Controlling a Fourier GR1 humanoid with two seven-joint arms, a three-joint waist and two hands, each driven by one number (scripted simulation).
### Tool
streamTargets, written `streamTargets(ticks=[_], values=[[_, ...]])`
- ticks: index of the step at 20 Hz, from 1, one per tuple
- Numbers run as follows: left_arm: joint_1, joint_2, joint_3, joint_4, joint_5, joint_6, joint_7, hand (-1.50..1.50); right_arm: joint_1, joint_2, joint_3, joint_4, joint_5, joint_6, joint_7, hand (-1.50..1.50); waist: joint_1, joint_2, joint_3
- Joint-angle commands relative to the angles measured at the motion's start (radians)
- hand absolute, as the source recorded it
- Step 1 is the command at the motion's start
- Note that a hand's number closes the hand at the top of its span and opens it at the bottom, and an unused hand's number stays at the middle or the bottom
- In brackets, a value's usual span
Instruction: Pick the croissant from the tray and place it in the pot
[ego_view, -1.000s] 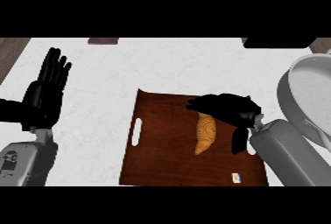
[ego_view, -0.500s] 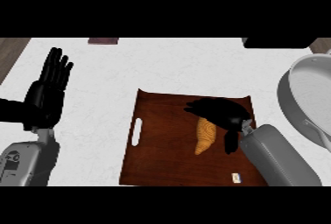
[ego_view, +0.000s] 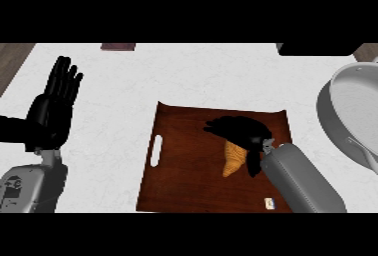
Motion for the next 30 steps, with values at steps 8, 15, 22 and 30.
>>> streamTargets(ticks=[8,15,22,30], values=[[0.007,0.015,0.044,0.023,0.013,-0.038,-0.016,0.00,0.004,0.037,0.056,0.067,0.081,-0.113,-0.197,1.50,-0.001,0.002,0.002],[-0.027,-0.024,0.015,0.008,-0.022,0.002,0.026,0.00,0.070,0.046,0.031,-0.022,0.123,-0.156,-0.173,1.50,-0.007,0.001,0.002],[0.012,0.005,0.045,0.015,0.003,-0.032,0.008,0.00,0.171,0.192,0.001,-0.171,0.136,-0.305,0.330,1.50,-0.013,-0.010,0.003],[-0.006,-0.026,0.028,0.038,-0.032,-0.002,-0.035,0.00,0.156,0.195,0.127,-0.458,0.101,-0.443,0.830,1.50,-0.016,-0.008,0.001]])
